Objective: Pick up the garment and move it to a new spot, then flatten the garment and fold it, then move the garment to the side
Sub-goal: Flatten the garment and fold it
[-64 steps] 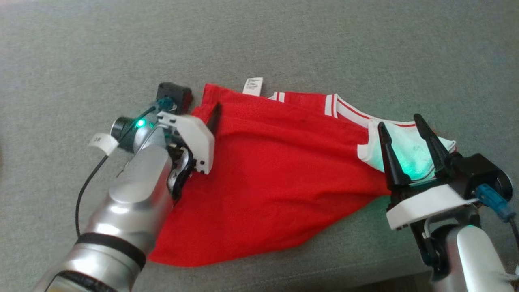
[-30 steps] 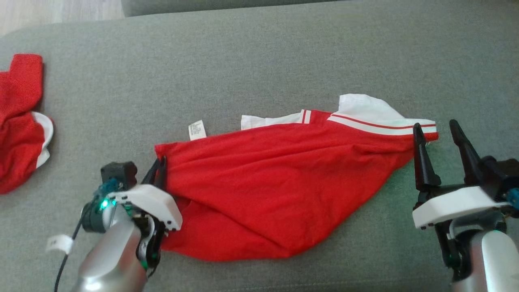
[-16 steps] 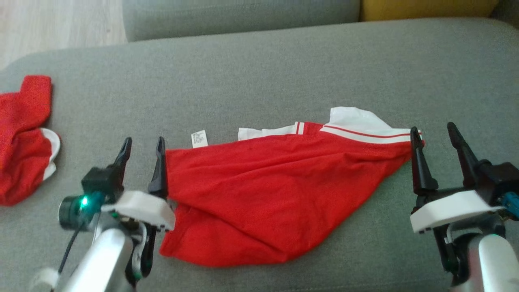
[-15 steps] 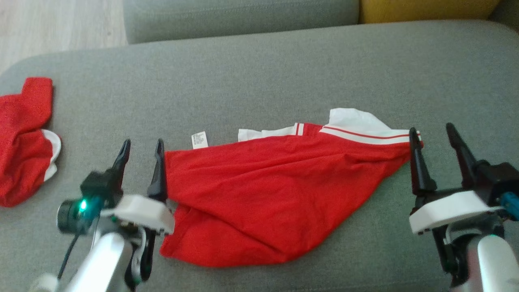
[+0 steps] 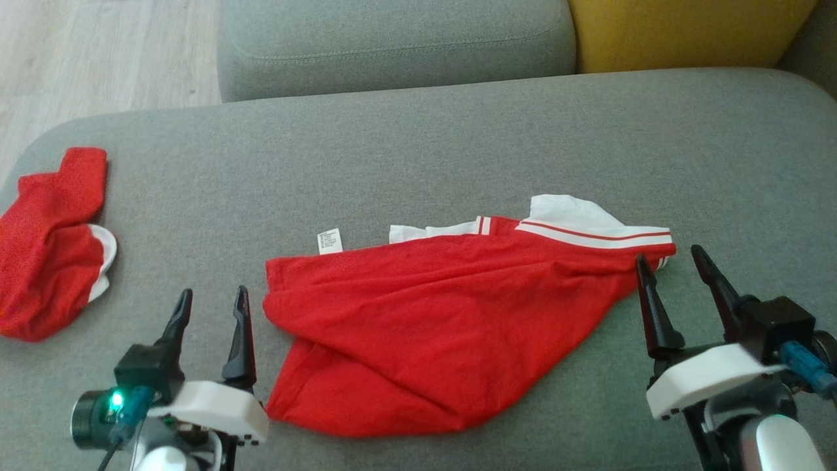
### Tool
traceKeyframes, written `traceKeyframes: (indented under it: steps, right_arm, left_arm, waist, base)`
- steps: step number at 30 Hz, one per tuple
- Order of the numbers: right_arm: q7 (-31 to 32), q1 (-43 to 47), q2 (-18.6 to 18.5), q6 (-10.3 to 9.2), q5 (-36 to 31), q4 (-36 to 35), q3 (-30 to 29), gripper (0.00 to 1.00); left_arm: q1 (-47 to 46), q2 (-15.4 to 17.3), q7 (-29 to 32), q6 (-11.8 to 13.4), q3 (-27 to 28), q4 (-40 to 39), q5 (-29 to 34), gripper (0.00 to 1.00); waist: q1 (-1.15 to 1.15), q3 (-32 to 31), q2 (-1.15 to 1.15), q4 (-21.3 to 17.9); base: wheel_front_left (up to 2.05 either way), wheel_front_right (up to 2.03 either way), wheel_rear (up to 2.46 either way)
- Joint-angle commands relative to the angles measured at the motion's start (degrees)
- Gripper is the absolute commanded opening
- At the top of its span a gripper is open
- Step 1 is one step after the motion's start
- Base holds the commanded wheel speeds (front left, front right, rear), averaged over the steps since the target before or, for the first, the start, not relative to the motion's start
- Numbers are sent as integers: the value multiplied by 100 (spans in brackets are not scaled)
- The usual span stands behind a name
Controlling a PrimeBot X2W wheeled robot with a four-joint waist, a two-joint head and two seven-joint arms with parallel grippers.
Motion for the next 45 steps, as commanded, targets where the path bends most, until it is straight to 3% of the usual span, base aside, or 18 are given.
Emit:
traceKeyframes:
  steps: [1,16,22,34,35,36,37,38,45]
  right_arm:
    - [4,-142,-77,43,42,-238,114,100]
    - [-29,-217,-55,43,61,-263,80,100]
    - [-76,-395,-35,43,88,-305,88,100]
    - [-292,-841,-3,43,229,-2,234,100]
    - [-297,-859,-1,43,272,37,238,100]
    - [-311,-877,0,43,295,68,239,100]
    - [-314,-887,1,43,321,103,228,100]
    - [-332,-898,2,43,370,131,220,100]
    - [-405,-931,4,43,494,271,171,100]
  left_arm:
    - [-214,161,-9,37,267,-216,31,100]
    - [-284,270,163,98,138,-401,139,100]
    - [-1027,99,311,-373,-84,70,-14,100]
    - [-2550,-516,874,-1273,-107,2859,-804,100]
    - [-2612,-539,893,-1332,-112,3031,-839,98]
    - [-2673,-568,890,-1403,-105,3183,-887,75]
    - [-2730,-595,879,-1468,-99,3324,-929,23]
    - [-2782,-621,851,-1518,-94,3446,-957,0]
    - [-3019,-710,569,-1671,-141,3953,-948,0]
  waist:
    - [0,4,0,1]
    - [0,116,0,27]
    - [0,532,0,77]
    - [0,1093,0,-99]
    - [0,1110,0,-120]
    - [0,1125,0,-137]
    - [0,1134,0,-149]
    - [0,1139,0,-159]
    - [0,1128,0,-165]
  base:
    - [0,0,0]
    - [0,0,0]
    - [0,0,0]
    - [0,0,0]
    - [0,0,0]
    - [0,0,0]
    - [0,0,0]
    - [0,0,0]
    - [0,0,0]
